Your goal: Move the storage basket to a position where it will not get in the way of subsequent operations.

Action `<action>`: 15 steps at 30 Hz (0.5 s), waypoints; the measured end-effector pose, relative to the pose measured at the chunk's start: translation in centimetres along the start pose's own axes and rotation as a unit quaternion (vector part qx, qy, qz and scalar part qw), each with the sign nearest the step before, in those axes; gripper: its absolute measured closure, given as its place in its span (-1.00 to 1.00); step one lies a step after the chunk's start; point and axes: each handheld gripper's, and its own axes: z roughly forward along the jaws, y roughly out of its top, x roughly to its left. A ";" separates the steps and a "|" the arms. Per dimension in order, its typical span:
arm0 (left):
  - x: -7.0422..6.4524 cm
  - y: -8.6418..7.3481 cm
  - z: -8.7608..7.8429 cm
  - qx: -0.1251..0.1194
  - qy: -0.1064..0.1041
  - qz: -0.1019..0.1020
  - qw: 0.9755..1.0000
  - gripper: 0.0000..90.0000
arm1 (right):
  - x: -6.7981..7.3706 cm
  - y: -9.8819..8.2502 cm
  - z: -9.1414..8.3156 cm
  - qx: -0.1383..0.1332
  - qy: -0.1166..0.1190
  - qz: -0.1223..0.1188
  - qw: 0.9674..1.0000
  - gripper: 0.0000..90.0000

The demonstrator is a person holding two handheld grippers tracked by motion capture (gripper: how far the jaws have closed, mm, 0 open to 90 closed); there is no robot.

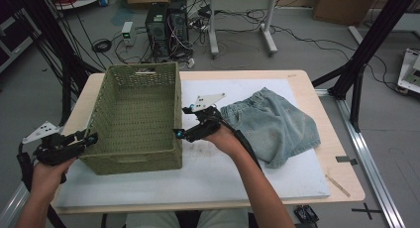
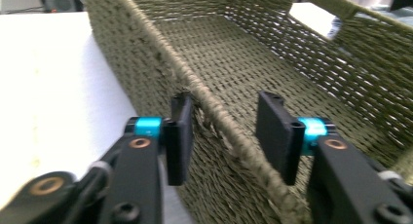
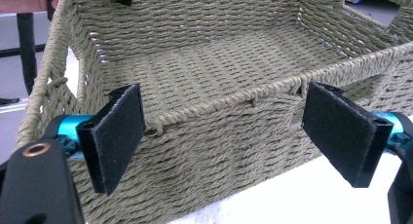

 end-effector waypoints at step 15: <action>0.5 2.4 0.1 -0.042 0.064 -0.001 0.997 -0.51 | 0.7 -0.2 -3.0 -0.020 -0.050 0.024 0.998 -0.63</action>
